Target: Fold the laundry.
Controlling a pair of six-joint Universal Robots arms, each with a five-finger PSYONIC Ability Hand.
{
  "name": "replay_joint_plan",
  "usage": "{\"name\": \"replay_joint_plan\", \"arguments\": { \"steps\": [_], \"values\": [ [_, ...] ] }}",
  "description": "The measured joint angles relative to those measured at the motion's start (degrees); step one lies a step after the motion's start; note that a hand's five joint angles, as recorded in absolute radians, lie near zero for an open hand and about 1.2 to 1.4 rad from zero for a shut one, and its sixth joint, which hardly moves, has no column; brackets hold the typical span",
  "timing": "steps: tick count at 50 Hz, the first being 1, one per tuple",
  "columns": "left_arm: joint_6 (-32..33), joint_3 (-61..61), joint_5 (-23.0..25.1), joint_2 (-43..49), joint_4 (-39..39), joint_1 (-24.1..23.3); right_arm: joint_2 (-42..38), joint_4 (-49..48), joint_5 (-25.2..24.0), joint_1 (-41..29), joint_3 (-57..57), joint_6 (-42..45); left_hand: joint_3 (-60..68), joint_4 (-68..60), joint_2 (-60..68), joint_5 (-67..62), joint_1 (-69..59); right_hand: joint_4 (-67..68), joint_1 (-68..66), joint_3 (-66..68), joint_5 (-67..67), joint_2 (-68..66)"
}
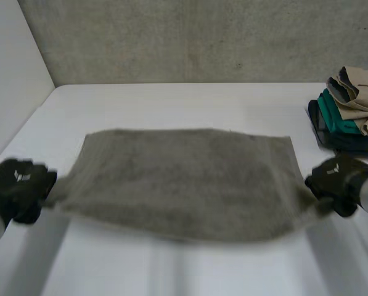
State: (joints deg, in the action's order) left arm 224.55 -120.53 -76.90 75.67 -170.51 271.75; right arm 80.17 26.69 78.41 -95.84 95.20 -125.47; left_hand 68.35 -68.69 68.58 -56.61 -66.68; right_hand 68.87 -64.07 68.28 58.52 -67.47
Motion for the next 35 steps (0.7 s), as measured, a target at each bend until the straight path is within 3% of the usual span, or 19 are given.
{"name": "replay_joint_plan", "arguments": {
  "steps": [3,6,12,20,30,31,33,34,35],
  "values": [
    [5.78,-1.49,0.42,-2.59,5.32,1.92,1.36,2.93,0.0,0.69,0.48,2.49,0.01,0.0,0.05,0.0,0.0,0.0,0.0,0.01,0.0,0.0],
    [8.68,-1.94,1.09,-2.13,5.08,2.87,1.5,1.77,-0.16,0.97,0.35,2.91,0.0,0.0,0.07,0.0,0.0,0.0,0.0,0.01,0.0,0.0],
    [5.91,2.48,2.01,7.7,-7.4,-0.04,-4.77,-8.28,0.61,0.6,-2.73,-2.06,0.03,-0.01,0.07,0.0,0.0,0.0,0.0,0.0,0.0,0.0],
    [0.82,16.66,0.64,27.22,-21.44,-7.87,-16.72,-18.97,3.81,-0.18,-11.27,-8.63,0.03,-0.02,0.07,0.0,0.0,0.0,0.0,0.0,0.0,0.0],
    [0.1,43.4,-10.66,51.82,-23.1,-13.45,-32.09,-29.92,8.57,-3.28,-27.14,-11.26,0.04,-0.02,0.08,0.0,0.0,-0.02,0.0,-0.03,-0.02,0.02],
    [0.11,44.97,-11.28,53.06,-23.03,-13.67,-33.01,-30.25,8.7,-3.5,-28.2,-11.31,0.04,-0.02,0.08,0.0,0.0,-1.04,0.07,-0.87,-0.9,0.65],
    [0.08,49.36,-12.74,56.41,-22.85,-14.25,-35.63,-31.09,9.07,-4.23,-31.31,-11.45,-0.55,0.13,-0.53,0.15,0.52,-14.42,11.73,-15.16,-14.15,14.76],
    [0.04,51.16,-13.15,57.77,-22.77,-14.52,-37.01,-31.43,9.25,-4.7,-32.99,-11.57,-13.18,13.34,-13.25,13.02,15.15,-24.62,21.11,-24.32,-24.67,24.32],
    [0.02,51.89,-13.3,58.3,-22.75,-14.65,-37.45,-31.51,9.34,-4.87,-33.52,-11.63,-15.66,14.61,-15.73,14.3,16.51,-29.14,26.92,-28.85,-29.38,29.03]
  ]
}}
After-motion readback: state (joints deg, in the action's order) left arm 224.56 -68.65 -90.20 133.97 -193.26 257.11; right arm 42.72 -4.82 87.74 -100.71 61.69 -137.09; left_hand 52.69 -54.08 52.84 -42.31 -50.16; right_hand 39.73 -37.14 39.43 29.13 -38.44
